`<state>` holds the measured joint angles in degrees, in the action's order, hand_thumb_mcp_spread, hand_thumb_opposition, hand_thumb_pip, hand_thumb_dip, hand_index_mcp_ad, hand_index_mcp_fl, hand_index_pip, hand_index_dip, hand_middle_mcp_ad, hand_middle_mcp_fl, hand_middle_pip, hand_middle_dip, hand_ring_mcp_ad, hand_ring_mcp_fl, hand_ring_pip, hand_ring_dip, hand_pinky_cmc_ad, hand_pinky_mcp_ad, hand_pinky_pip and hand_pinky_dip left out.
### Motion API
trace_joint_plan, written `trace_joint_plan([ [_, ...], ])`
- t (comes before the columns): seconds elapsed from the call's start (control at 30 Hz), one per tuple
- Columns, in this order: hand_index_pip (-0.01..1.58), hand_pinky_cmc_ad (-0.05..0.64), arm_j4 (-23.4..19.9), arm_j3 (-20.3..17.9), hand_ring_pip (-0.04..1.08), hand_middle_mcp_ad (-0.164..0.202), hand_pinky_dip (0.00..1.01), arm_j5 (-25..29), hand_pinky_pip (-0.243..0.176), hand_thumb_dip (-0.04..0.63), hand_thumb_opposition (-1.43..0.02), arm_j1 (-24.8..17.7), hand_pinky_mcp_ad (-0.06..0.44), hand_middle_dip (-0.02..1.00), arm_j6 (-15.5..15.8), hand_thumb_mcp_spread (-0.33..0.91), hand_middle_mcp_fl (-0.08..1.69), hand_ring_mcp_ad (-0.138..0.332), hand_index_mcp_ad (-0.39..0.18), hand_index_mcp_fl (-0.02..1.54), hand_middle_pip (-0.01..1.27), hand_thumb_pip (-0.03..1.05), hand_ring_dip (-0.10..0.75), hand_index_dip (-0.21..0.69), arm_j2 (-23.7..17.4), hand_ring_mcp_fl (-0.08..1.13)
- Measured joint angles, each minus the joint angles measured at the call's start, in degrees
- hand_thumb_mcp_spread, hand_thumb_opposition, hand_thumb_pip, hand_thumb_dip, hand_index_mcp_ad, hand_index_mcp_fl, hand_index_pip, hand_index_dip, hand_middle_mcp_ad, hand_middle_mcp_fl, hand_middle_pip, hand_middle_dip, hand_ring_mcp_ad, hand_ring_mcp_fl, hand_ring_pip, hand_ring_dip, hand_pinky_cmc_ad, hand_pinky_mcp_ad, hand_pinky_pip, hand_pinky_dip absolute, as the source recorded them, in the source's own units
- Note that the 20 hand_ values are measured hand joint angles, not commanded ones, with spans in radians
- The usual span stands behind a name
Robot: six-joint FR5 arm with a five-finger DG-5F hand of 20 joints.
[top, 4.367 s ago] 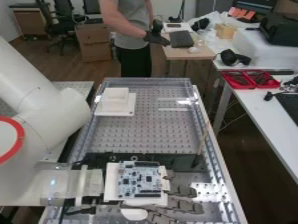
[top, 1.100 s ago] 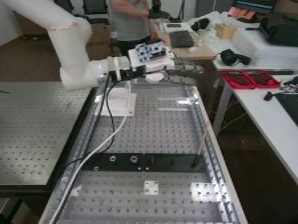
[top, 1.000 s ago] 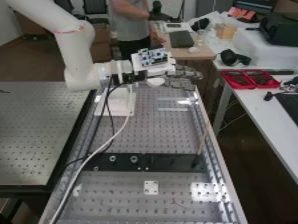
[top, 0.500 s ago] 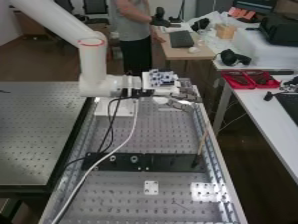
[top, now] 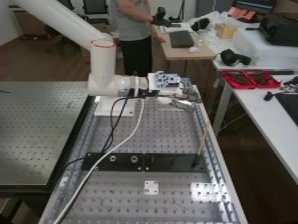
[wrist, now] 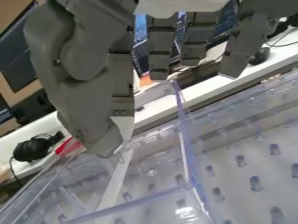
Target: Grab the paper clip and place it in the clear container
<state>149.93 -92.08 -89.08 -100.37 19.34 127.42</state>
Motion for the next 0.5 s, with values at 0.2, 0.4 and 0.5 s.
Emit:
trace_joint_plan([
  [0.2, 1.41, 0.333, 1.4, 0.2, 0.10, 0.047, 0.26, -1.0, 0.019, 0.304, -0.87, 0.2, 0.278, 0.20, -0.1, 0.44, 0.20, 0.101, -0.188, 0.25, 0.12, 0.71, 0.103, 0.113, -0.8, 0.02],
  [0.4, 1.38, 0.333, 0.1, -2.4, 0.10, 0.049, 0.37, -1.4, -0.028, 0.302, -0.81, 1.2, 0.278, 0.20, 0.6, 0.37, 0.14, 0.101, -0.187, 0.08, 0.12, 0.73, 0.103, 0.084, -4.1, 0.00],
  [0.5, 1.37, 0.333, -0.6, -3.9, 0.10, 0.049, 0.41, -1.6, -0.051, 0.304, -0.79, 1.7, 0.281, 0.20, 1.0, 0.36, 0.14, 0.101, -0.187, 0.07, 0.12, 0.76, 0.103, 0.075, -5.9, 0.00],
])
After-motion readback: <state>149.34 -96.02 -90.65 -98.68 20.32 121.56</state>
